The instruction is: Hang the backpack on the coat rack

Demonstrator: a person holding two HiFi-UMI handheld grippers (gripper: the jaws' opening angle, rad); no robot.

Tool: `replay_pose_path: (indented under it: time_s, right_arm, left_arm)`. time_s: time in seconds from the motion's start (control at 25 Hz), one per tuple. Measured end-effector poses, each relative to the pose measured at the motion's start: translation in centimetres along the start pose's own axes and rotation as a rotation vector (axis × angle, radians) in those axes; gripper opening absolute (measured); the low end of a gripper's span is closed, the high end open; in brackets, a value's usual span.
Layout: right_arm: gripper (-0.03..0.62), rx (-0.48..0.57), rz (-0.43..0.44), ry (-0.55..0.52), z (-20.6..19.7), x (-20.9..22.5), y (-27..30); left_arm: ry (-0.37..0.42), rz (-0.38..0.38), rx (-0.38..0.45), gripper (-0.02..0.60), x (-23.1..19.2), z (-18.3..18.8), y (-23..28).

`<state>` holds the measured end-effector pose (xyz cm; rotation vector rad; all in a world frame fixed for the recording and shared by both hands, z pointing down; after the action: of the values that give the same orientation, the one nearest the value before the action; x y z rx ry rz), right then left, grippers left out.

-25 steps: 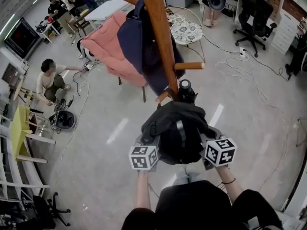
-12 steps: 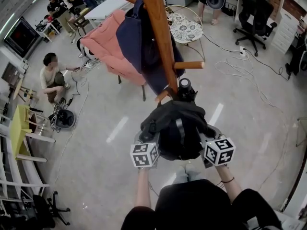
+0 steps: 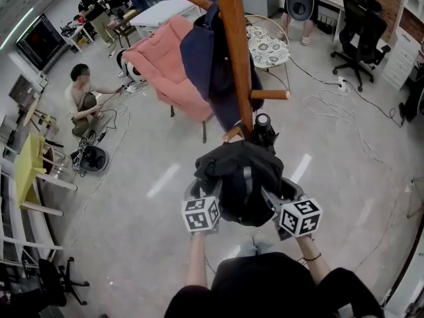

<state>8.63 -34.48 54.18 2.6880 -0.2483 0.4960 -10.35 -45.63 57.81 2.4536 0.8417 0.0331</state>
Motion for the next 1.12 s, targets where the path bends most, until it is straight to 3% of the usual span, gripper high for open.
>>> replay_pose_path:
  time_s: [0.2, 0.4, 0.48, 0.6, 0.84, 1.12]
  right_arm:
    - [0.218, 0.020, 0.097, -0.063, 0.7, -2.7, -1.0]
    - [0.216, 0.037, 0.206, -0.018, 1.2, -4.5, -2.8]
    - [0.213, 0.049, 0.229, 0.003, 1.7, -4.6, -3.3]
    - [0.156, 0.072, 0.227, -0.021, 2.4, -4.5, -3.9]
    - [0.038, 0.113, 0.186, -0.072, 4.8, -4.4, -4.7]
    - [0.018, 0.182, 0.162, -0.111, 8.2, -4.2, -5.1]
  left_arm:
    - [-0.011, 0.032, 0.022, 0.299, -0.4, 0.4, -1.3]
    - [-0.003, 0.040, 0.039, 0.296, -0.4, 0.9, -3.5]
    - [0.006, 0.042, 0.063, 0.244, -0.3, 1.5, -4.5]
    - [0.037, 0.057, 0.097, 0.139, -0.2, 2.4, -5.9]
    - [0.076, 0.076, 0.141, 0.069, 0.1, 4.1, -8.7]
    - [0.082, 0.064, 0.225, 0.026, 1.2, 6.0, -12.3]
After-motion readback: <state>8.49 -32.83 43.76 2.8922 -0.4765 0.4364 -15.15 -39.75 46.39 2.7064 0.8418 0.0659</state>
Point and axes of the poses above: the fingertips, and each gripper's own axes: y forward along the fingers, x to its right, z out of its top, the point moved 3 cm from there along -y, backward along the fingers, and after that the axes turned 1 degree about y, right-handed, at the moved point
